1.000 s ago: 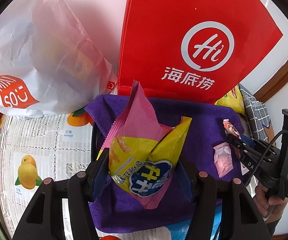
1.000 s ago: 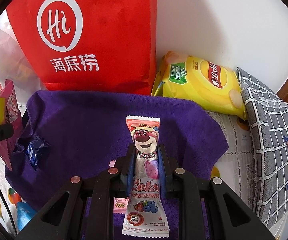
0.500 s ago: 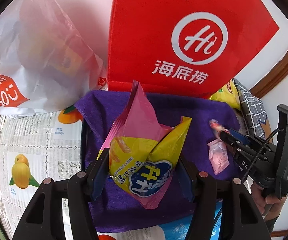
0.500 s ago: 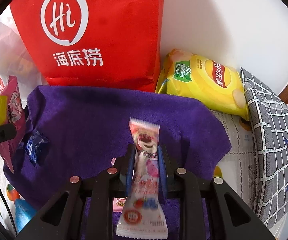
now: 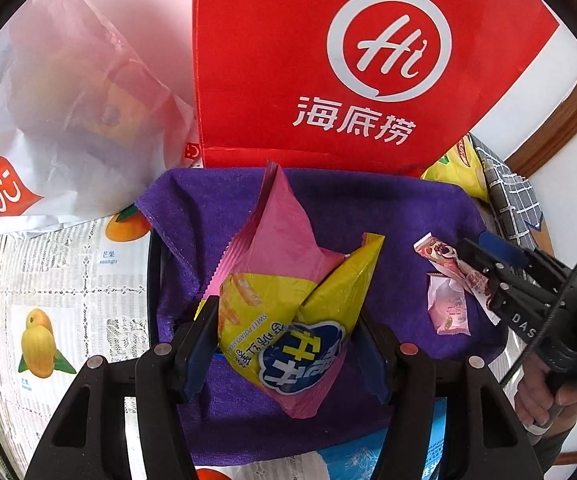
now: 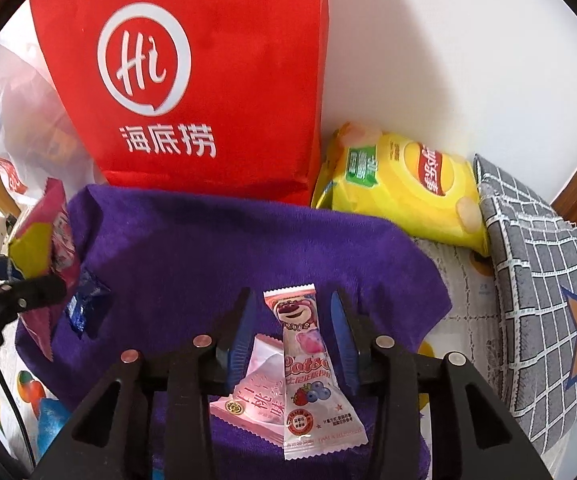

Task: Organize snacks
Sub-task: 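Open the right tool over the towel while the left tool releases the chip bag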

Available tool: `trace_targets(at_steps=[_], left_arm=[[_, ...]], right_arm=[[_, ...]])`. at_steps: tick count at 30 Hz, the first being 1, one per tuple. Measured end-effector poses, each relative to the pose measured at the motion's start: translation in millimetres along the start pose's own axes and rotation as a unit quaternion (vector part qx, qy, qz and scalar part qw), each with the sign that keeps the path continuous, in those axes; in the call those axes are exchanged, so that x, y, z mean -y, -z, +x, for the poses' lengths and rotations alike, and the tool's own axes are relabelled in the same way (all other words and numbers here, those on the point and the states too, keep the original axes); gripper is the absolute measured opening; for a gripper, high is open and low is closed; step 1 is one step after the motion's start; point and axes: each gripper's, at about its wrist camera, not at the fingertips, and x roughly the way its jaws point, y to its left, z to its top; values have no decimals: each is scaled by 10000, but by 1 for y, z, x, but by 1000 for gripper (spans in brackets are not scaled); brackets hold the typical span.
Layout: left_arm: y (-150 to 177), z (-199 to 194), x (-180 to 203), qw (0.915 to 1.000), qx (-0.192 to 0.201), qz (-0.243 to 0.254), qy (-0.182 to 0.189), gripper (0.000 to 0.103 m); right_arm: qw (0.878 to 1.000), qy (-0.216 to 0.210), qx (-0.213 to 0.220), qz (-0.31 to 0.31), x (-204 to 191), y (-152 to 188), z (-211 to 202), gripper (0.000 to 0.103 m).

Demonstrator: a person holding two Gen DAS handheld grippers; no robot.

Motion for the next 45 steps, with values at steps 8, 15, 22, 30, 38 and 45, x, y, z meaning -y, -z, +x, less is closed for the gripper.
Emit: trace_targets(at_steps=[8,15,22,30,38,45], left_arm=[[0,7,8,9999,-66,96,-82,61],[0,13,12,9998,-111,133,-121,62],[-1,18,15,9997,-165,154,-134,62],[0,15,16,9998,-136,145,-46,67],[1,-9,19,9994,136,215,230,71],[5,-45,15,9979,524,264,289,71]], right_arm=[[9999,-20,137,55,6,0,-12,41],[9999,-12,116,51,4,0,-9,41],[9999,-15,112,52,4,0,-10,41],[9998,-46,177,65,5,-1,-14,42],[9996,-61,274,51,-2,-3,-28,45],[9979,149,633,50,-6,-3,-61,67]])
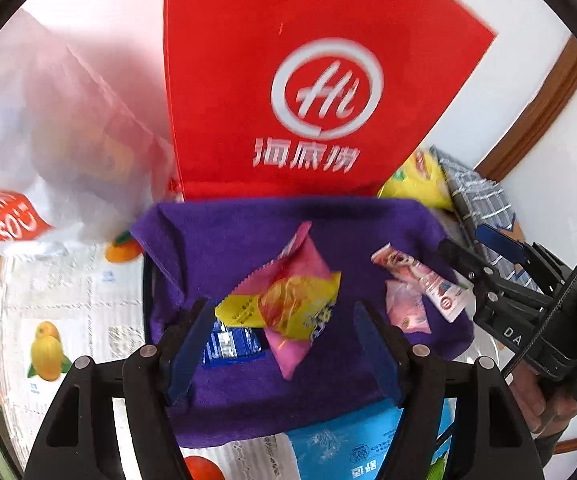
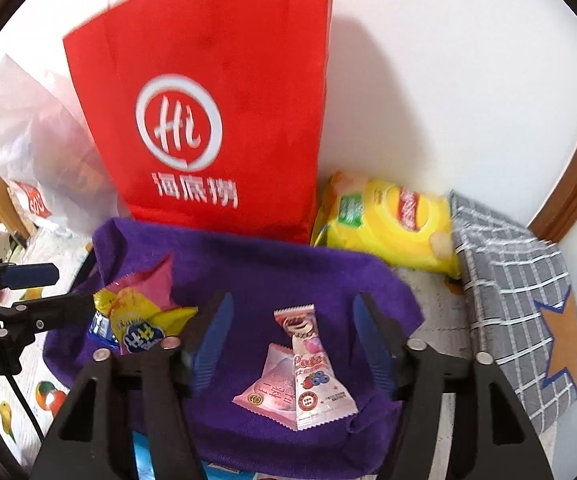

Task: Organize snacks
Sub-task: 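Open the right tool over the towel while the left tool releases the chip bag, then move both tools back to the snack pile beside the blue tissue pack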

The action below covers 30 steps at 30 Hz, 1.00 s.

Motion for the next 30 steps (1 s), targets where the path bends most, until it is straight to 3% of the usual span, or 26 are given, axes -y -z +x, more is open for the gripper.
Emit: trace_targets(at_steps=[4,11,15,22,30], left_arm=[[2,-22,5,9993,349,114,91,71],[6,-58,8,9962,818,105,281,70],[7,-74,14,9945,1018,98,235,69],[26,-103,10,9919,1247,43,233,70],[59,-121,0,9949,971,178,-201,70]], right_arm=[[9999,87,43,104,5,4,-19,70],[9969,757,195,18,11,30,-65,72],[9967,584,537,162,14,54,-94,72],[9982,231,445,336,14,87,-120,72],[9968,92,333,728,4,112,-135,72]])
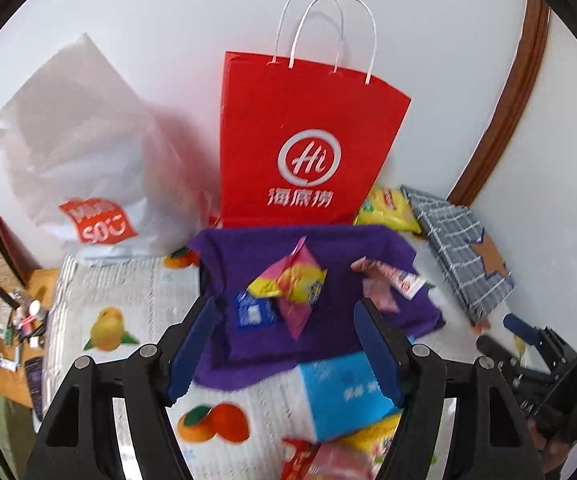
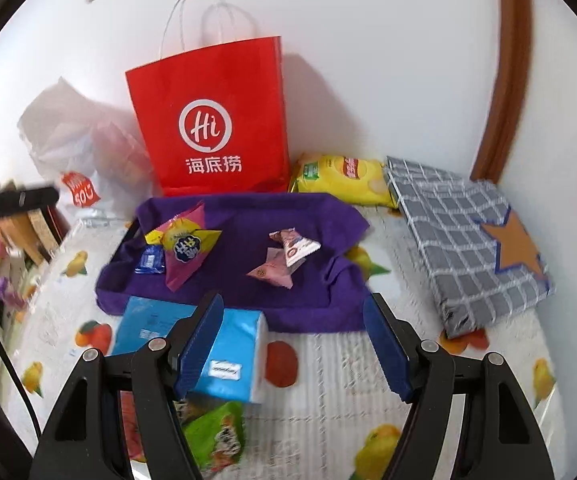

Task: Organize snacks
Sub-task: 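Move both tools back to the snack pile beside the blue tissue pack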

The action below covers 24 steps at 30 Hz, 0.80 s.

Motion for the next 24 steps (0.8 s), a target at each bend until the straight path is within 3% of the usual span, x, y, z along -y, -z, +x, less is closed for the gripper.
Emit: trace_targets(at_steps=[5,11,19,24], left_arm=[[22,-15,-12,9993,98,-117,-331,70],[47,-21,-30,9988,13,-409,-277,70],[78,-23,-37,9980,-175,-572,-192,70],[91,-24,-36,9977,-281,-581,-201,70]], right_arm=[[9998,-111,-112,120,-7,12,-5,72],[9988,-373,-300,-91,-25,33,-7,66],[9956,-373,-774,-366,-43,67,13,51],[9937,-411,-1036,-138,-36,80,26,47]])
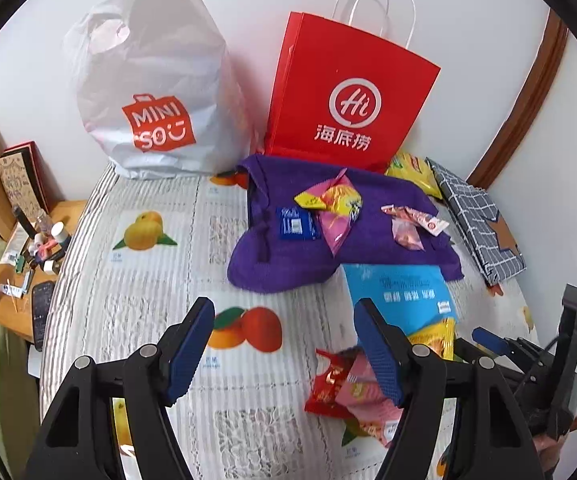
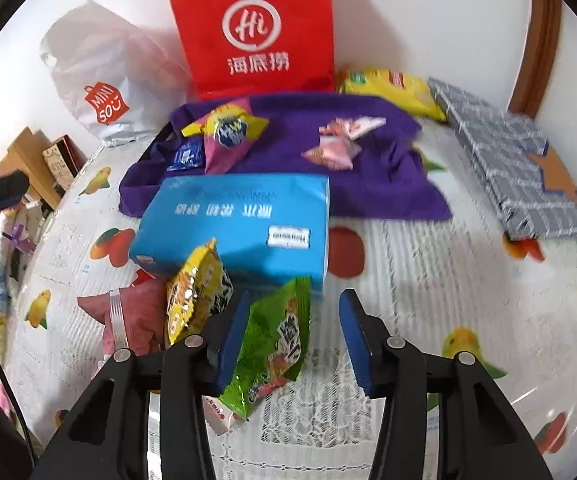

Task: Organize snacks
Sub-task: 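Move both tools back to the snack pile beside the blue tissue pack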

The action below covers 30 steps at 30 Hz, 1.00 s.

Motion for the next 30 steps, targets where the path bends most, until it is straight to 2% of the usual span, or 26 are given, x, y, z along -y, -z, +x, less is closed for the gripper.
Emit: trace_targets(at_steps=[5,12,21,30], left_arm=[[10,2,2,9998,-126,28,-123,70],[20,0,6,9994,-243,127,-219,70],[30,3,11,9991,-363,152,-168,70],[39,18,20,9981,-590,165,-65,70]], right_arm=[[9995,-276,-52,146,2,5,6,47],[9993,-314,-177,52,-3,5,18,47],[9998,-30,-109,-158,19,19,3,47],[9978,-612,-218,107,38,33,6,52]])
